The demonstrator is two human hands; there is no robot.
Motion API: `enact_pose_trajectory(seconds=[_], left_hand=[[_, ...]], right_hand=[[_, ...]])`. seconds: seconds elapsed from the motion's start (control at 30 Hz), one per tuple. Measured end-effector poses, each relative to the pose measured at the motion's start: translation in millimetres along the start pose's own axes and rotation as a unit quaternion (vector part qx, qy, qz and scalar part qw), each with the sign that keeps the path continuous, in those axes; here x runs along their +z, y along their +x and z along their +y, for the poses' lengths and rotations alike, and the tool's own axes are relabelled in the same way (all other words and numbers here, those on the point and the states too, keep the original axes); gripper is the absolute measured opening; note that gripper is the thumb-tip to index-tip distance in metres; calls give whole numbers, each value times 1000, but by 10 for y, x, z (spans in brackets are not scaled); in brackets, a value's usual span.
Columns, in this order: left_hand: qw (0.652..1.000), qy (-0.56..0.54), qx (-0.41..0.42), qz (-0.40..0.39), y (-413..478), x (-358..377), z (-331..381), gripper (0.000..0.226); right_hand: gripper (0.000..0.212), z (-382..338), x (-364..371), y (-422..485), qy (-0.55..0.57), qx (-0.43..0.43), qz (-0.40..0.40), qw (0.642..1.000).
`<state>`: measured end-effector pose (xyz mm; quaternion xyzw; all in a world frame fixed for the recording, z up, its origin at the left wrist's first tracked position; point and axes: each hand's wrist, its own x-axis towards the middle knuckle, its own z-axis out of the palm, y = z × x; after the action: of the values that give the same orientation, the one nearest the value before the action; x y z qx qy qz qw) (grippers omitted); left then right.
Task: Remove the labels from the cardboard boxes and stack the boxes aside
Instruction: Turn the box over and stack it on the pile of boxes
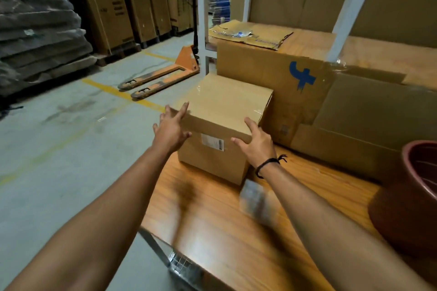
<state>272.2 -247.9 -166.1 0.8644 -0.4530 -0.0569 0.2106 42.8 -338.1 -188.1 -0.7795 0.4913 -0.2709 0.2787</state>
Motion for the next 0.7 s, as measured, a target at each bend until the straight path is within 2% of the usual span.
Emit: enact_pose_trajectory(seconds=[0.2,0.33,0.53,0.7], left_hand=[[984,-178,22,5,86,17,-3,69],[979,-182,69,55,-227,45,-7,59],[959,-203,172,97,-725,-4,87,56],[923,-223,290,119,-906,-109,308,68]], right_hand=[[75,36,-79,-288,24,16,14,999],[73,76,-382,-591,11,5,13,1000],[70,116,-950,-1164,0,11,28,1000],[64,110,-1474,-1361,47,50,48,996]])
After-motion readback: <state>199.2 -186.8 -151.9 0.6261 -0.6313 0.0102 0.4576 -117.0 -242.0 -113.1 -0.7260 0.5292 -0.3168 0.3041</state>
